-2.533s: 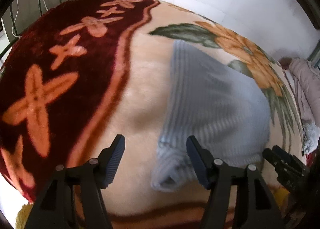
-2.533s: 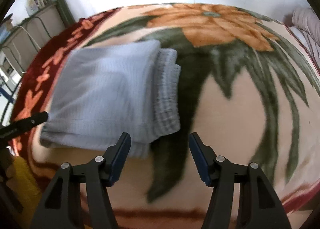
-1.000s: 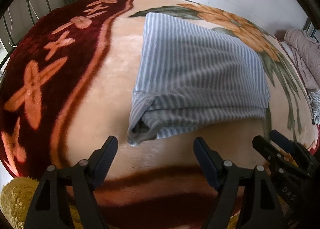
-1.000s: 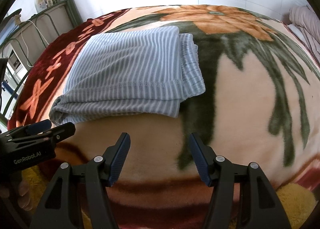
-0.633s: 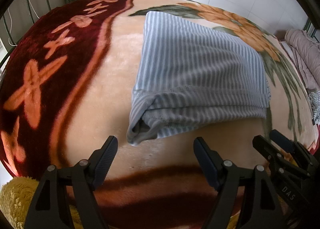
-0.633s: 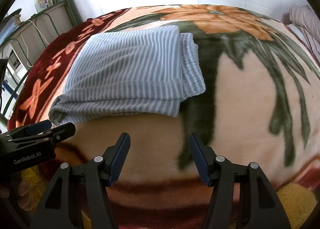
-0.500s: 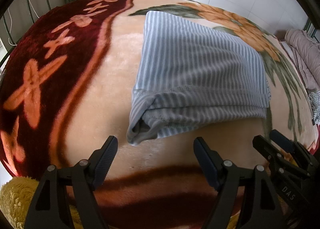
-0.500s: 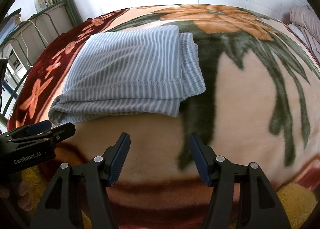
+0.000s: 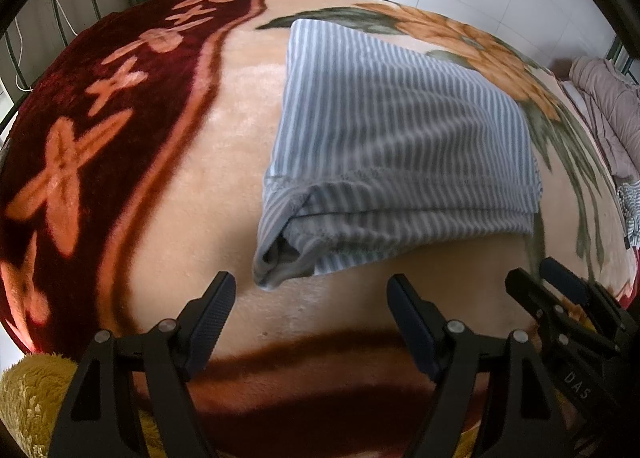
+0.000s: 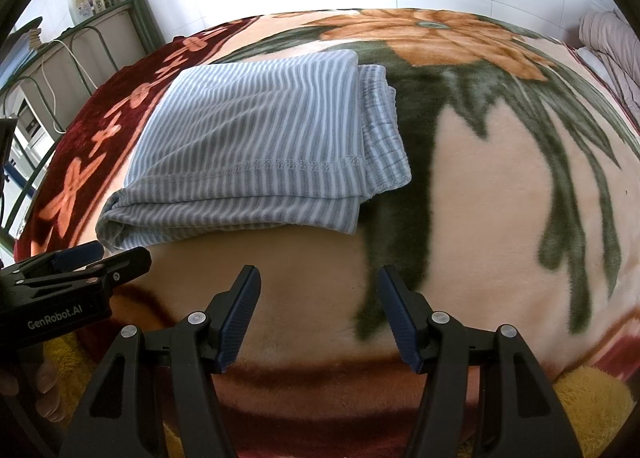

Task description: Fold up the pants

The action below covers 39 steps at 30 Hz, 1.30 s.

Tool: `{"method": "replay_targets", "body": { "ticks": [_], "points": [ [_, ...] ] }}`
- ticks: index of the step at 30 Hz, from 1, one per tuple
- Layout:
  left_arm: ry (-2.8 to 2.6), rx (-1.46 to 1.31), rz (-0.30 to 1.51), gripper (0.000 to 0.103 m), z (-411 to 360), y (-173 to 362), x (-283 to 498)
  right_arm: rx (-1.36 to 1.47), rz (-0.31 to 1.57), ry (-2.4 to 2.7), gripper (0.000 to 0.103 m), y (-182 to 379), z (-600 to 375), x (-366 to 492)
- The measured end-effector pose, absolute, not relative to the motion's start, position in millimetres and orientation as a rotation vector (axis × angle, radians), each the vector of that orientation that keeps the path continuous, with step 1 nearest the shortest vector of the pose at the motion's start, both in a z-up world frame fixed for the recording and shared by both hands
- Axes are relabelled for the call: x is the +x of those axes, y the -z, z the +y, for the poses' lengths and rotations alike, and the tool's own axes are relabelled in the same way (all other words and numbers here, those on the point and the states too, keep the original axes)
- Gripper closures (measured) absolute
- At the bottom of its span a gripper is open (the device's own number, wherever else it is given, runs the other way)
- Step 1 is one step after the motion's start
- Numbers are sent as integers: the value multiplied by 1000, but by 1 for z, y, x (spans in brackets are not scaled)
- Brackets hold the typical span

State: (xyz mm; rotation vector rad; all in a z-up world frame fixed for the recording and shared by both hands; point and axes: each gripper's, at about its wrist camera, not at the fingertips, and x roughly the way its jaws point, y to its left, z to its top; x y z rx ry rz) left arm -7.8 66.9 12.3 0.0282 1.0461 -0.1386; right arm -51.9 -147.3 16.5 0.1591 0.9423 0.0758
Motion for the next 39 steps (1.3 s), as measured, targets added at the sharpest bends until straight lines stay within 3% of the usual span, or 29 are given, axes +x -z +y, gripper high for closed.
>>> {"method": "replay_targets", "body": {
  "ticks": [39],
  "points": [
    [145, 20, 1068, 22, 69, -10, -7, 159, 940, -79, 41, -15, -149, -52]
  ]
}}
